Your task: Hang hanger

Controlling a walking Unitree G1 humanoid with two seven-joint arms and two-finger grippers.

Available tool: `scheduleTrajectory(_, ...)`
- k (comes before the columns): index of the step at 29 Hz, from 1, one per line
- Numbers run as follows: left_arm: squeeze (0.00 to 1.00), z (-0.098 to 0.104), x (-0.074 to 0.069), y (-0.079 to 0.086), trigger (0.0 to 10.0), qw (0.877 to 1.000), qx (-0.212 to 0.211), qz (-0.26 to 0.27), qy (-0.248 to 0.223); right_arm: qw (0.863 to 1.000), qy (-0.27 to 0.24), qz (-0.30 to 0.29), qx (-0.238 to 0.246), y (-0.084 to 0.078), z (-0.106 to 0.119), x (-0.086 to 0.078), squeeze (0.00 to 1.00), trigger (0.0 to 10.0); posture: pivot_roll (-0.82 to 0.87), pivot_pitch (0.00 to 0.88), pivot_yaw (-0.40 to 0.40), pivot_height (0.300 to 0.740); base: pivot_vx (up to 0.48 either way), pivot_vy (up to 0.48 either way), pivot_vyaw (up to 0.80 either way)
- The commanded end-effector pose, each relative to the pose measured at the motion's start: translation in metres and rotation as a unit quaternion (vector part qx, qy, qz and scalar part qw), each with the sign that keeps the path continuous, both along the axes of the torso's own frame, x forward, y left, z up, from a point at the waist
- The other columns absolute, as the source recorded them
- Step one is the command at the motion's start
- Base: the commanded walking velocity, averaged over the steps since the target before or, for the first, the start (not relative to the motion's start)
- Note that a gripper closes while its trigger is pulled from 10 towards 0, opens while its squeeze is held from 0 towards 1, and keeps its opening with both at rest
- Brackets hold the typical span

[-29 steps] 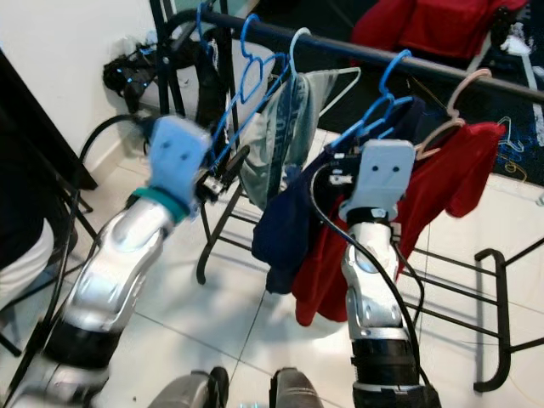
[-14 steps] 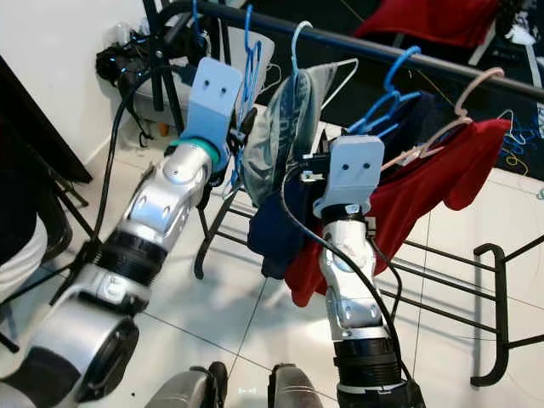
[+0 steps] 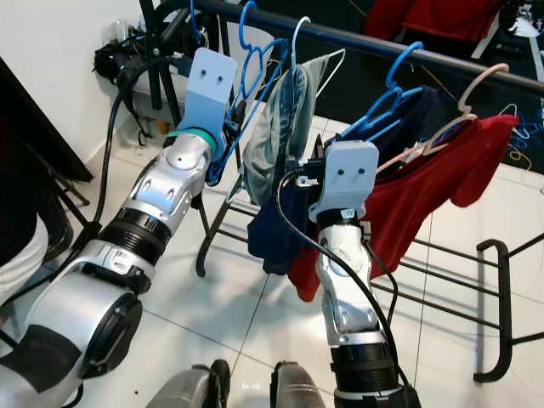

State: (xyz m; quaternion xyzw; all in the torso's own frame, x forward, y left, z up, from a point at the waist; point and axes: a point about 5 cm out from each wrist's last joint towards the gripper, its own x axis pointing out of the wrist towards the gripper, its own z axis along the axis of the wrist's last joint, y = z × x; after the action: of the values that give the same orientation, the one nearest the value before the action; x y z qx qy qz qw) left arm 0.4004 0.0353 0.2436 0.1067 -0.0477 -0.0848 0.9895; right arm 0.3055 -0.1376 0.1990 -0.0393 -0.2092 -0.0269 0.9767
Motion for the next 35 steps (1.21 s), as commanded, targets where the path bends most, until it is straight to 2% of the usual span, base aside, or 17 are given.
scheduleTrajectory(1,0.0,-0.002,0.0,-0.003,8.0,1.0,-0.004,-0.007,0.007,1.0,0.005,-0.004,-0.002,-0.001,-0.003,-0.002,0.0,10.0,-0.12,0.13,0.114,0.74,0.0,0.0,0.0)
scheduleTrajectory(2,0.0,-0.003,0.0,-0.006,7.7,1.0,-0.002,-0.015,0.011,1.0,0.005,-0.004,-0.002,0.0,-0.003,-0.002,0.0,10.0,-0.12,0.13,0.117,0.74,0.0,0.0,0.0)
scheduleTrajectory(3,0.0,-0.003,0.001,-0.009,5.5,1.0,-0.001,-0.019,0.015,1.0,0.006,-0.005,-0.001,-0.001,-0.003,-0.002,0.0,10.0,-0.12,0.131,0.12,0.74,0.0,0.0,0.0)
scheduleTrajectory(4,0.0,-0.003,0.001,-0.009,5.5,1.0,-0.001,-0.019,0.015,1.0,0.006,-0.005,-0.001,-0.001,-0.003,-0.002,0.0,10.0,-0.12,0.131,0.12,0.74,0.0,0.0,0.0)
scheduleTrajectory(5,0.0,-0.003,0.002,-0.011,3.5,1.0,0.0,-0.02,0.017,1.0,0.007,-0.007,0.0,-0.001,-0.004,-0.002,0.0,10.0,-0.13,0.131,0.124,0.74,0.0,0.0,0.0)
scheduleTrajectory(7,0.0,-0.003,0.002,-0.011,3.5,1.0,0.0,-0.02,0.017,1.0,0.007,-0.007,0.0,-0.001,-0.004,-0.002,0.0,10.0,-0.13,0.131,0.124,0.74,0.0,0.0,0.0)
scheduleTrajectory(9,0.0,-0.003,0.004,-0.012,0.6,1.0,0.003,-0.017,0.019,1.0,0.008,-0.008,0.001,-0.001,-0.004,-0.003,0.0,10.0,-0.13,0.132,0.125,0.74,0.0,0.0,0.0)
scheduleTrajectory(10,0.0,-0.004,0.005,-0.011,0.0,1.0,0.004,-0.015,0.02,1.0,0.009,-0.008,0.002,-0.001,-0.005,-0.003,0.0,10.0,-0.13,0.132,0.126,0.74,0.0,0.0,0.0)
scheduleTrajectory(23,0.0,-0.003,0.006,-0.011,0.0,0.999,-0.007,-0.023,0.023,1.0,0.012,-0.008,0.004,-0.001,-0.006,-0.004,0.0,10.0,-0.12,0.133,0.125,0.74,0.0,0.0,0.0)
scheduleTrajectory(28,0.0,0.006,0.007,-0.01,0.0,0.999,-0.03,-0.032,0.013,1.0,0.014,-0.008,0.004,0.0,-0.007,-0.004,0.0,10.0,-0.12,0.136,0.125,0.74,0.0,0.0,0.0)
scheduleTrajectory(29,0.0,0.01,0.008,-0.007,3.7,0.999,-0.039,-0.031,0.004,1.0,0.014,-0.008,0.004,-0.001,-0.007,-0.004,0.0,10.0,-0.12,0.14,0.124,0.74,0.0,0.0,0.0)
scheduleTrajectory(31,0.0,0.01,0.008,-0.007,3.7,0.999,-0.039,-0.031,0.004,1.0,0.014,-0.008,0.004,-0.001,-0.007,-0.004,0.0,10.0,-0.12,0.14,0.124,0.74,0.0,0.0,0.0)
scheduleTrajectory(32,0.0,0.011,0.008,-0.002,10.0,0.998,-0.051,-0.033,0.001,1.0,0.014,-0.008,0.003,-0.001,-0.007,-0.005,0.0,10.0,-0.12,0.14,0.124,0.74,0.0,0.0,0.0)
scheduleTrajectory(35,0.0,0.005,0.002,0.009,10.0,0.995,-0.073,-0.065,0.015,1.0,0.016,-0.006,0.002,-0.001,-0.008,-0.006,0.0,10.0,-0.11,0.148,0.123,0.74,0.0,0.0,0.0)
